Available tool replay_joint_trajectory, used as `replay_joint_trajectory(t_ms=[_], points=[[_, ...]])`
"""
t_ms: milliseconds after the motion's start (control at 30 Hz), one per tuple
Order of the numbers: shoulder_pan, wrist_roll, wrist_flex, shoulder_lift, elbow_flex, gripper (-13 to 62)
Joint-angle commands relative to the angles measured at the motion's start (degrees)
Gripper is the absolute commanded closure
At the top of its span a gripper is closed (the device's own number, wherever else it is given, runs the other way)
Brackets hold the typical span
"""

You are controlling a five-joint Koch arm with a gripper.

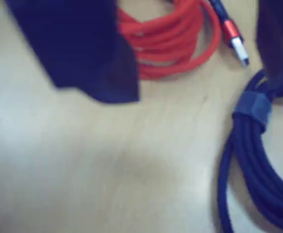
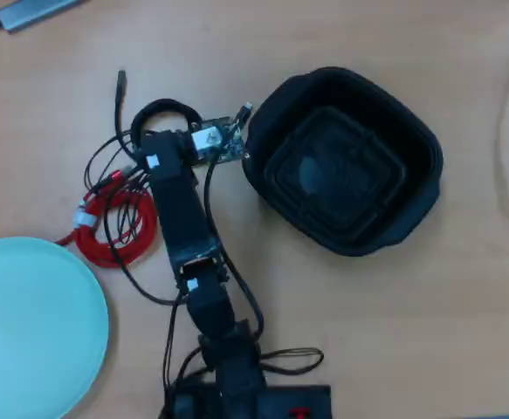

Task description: Put a black charging cable in a black bowl and put a red charging cable in a green bowl

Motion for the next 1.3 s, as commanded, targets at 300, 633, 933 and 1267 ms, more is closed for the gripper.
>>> replay_joint_trajectory(t_ms=[300,633,933,1267], points=[[-1.05,0.88,3.87,-9.32,-16.61,19.9],[-2.20,0.97,3.52,-16.00,-17.84,16.4],[-5.54,1.32,3.52,-22.85,-24.61,16.6],[-5.71,5.89,3.52,-25.22,-25.93,14.7]])
